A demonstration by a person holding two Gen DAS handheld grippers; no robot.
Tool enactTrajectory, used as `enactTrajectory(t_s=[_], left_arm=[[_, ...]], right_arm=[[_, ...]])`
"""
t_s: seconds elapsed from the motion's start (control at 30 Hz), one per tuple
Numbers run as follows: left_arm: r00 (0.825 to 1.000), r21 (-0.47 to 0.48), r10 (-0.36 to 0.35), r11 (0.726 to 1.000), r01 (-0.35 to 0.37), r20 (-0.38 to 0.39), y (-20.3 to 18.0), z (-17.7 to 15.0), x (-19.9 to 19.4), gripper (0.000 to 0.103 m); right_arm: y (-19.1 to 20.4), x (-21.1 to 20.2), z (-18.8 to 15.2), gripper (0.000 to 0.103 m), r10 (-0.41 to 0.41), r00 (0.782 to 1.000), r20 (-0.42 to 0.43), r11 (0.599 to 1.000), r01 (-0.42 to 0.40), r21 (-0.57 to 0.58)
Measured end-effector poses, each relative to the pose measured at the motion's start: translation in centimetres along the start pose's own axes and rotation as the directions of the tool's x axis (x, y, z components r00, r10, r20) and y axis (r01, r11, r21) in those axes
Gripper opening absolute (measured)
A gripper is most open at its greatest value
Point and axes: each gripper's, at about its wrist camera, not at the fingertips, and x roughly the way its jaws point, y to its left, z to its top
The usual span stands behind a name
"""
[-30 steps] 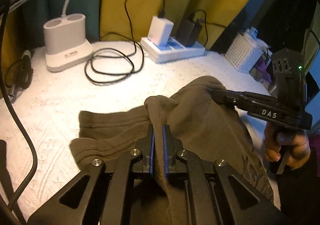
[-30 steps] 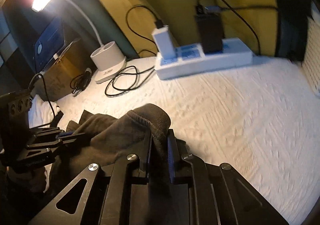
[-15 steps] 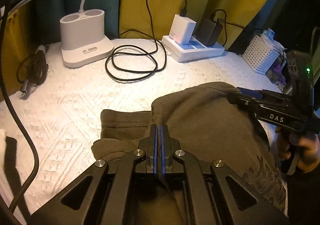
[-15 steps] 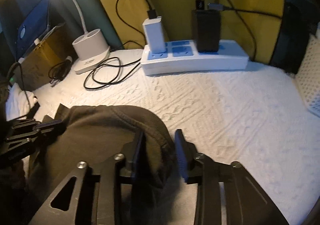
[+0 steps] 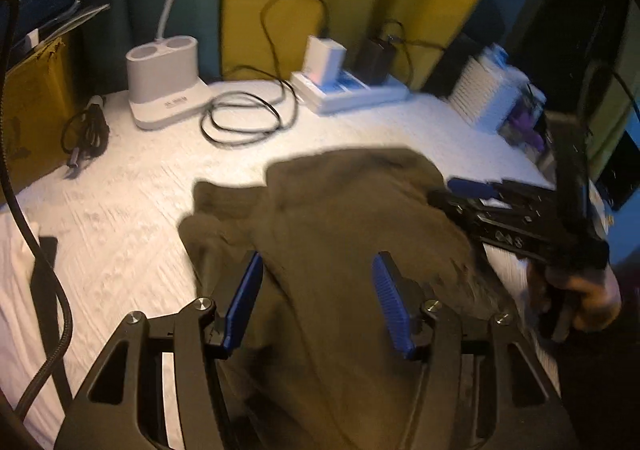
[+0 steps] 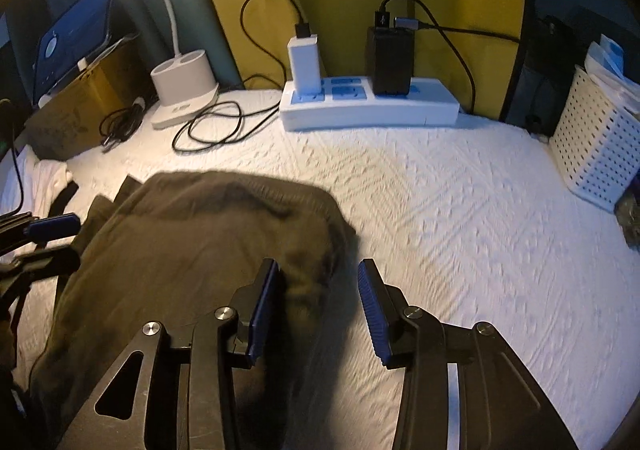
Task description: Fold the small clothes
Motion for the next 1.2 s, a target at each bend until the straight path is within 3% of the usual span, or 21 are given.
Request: enactTrajectory(t_s=[0.03,0.13,0.2,0.53,0.77,0.9,1.03,1.2], left_arm=[[1.0,0.013,0.011,1.0,-0.011,-0.017,-0.3,-0.6,0.2,0.057],[0.994,0.021,0.069,0.997,-0.068,-0.081,-0.1,-2.1,1.5,0.057],[0.994,0.016,0.075,0.997,-0.074,-0.079,0.6,-2.9,1.8,0.057],[0.995,-0.03,0.092,0.995,-0.093,-0.033,1.3,-2.9,-0.8,0.059],[0.999,-0.033,0.044,0.999,-0.043,0.021,0.5,-4.0,-3.9,0.062],[0.999,0.014,0.028,1.0,-0.028,-0.023,-0.9,-5.6,-3.7,0.064],[0.991,0.012,0.082,0.997,-0.082,-0.105,-0.4,-7.5,-1.5,0.064],[0.993,0.016,0.092,0.996,-0.091,-0.08,0.4,-8.3,-2.0,0.066]], right_arm=[[0.1,0.2,-0.4,0.045,-0.01,1.0,-0.007,1.0,0.01,-0.008],[-0.4,0.5,-1.4,0.063,-0.058,0.998,0.005,0.998,0.058,0.005],[-0.9,0.2,-1.7,0.071,-0.072,0.997,0.007,0.997,0.072,0.022],[-2.0,-2.7,-3.3,0.071,-0.086,0.996,0.028,0.995,0.084,0.061],[-1.6,-5.3,-4.5,0.071,-0.067,0.996,0.051,0.995,0.063,0.08],[0.1,-6.4,-5.5,0.071,-0.042,0.998,0.055,0.998,0.039,0.057],[1.6,-6.0,-7.1,0.071,-0.032,0.999,0.022,0.999,0.031,0.019],[1.7,-5.4,-8.5,0.071,-0.048,0.999,-0.007,0.999,0.048,0.022]])
